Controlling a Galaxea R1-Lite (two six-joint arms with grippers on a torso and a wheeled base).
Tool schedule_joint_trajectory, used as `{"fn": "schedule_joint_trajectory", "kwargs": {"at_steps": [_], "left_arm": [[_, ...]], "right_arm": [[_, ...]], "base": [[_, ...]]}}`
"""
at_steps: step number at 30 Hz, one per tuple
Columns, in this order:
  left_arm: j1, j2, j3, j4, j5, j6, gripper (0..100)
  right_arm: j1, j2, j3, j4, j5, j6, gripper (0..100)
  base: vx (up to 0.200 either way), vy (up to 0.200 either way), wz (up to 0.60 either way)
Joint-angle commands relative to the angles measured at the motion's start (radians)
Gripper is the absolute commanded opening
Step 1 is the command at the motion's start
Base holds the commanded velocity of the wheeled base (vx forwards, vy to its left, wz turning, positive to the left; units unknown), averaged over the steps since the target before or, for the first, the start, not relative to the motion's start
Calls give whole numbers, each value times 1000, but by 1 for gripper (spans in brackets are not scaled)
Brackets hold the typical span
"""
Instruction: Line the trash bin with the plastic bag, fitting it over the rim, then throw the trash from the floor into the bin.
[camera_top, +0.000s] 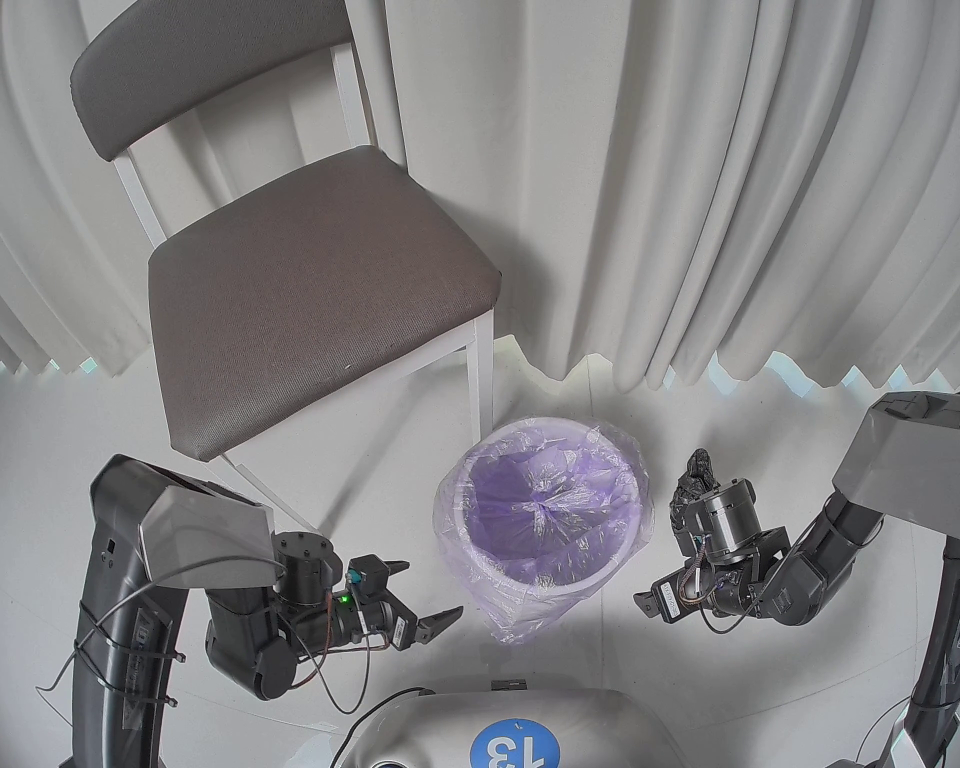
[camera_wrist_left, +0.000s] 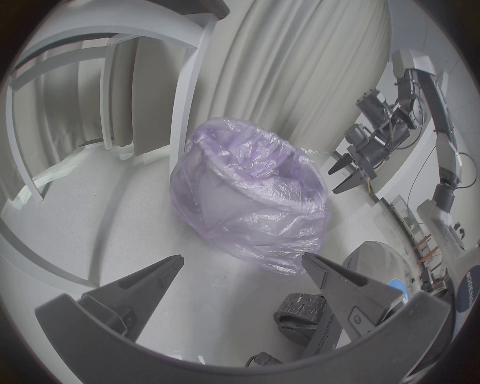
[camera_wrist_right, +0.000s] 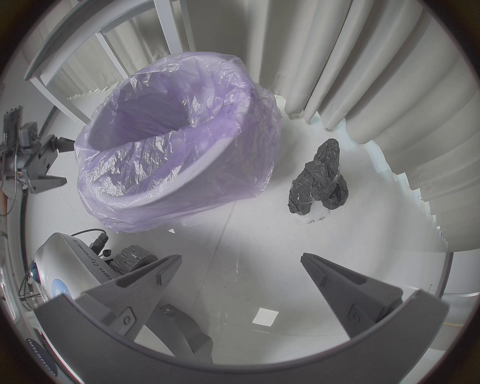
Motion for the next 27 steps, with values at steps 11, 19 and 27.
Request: {"fn": "schedule_joint_trajectory", "kwargs": {"at_steps": [11, 19, 27], "left_arm": [[-216, -16, 5, -1, 203, -85, 100], [-343, 63, -106, 35, 422, -165, 100], [-366, 96, -170, 94, 494, -203, 100]], "right_arm": [[-1, 1, 9, -11, 0, 9, 100], [-4, 9, 5, -32, 0, 11, 100], [-11, 4, 9, -32, 0, 12, 100]], "base": [[0, 0, 0], [0, 0, 0], [0, 0, 0]]}}
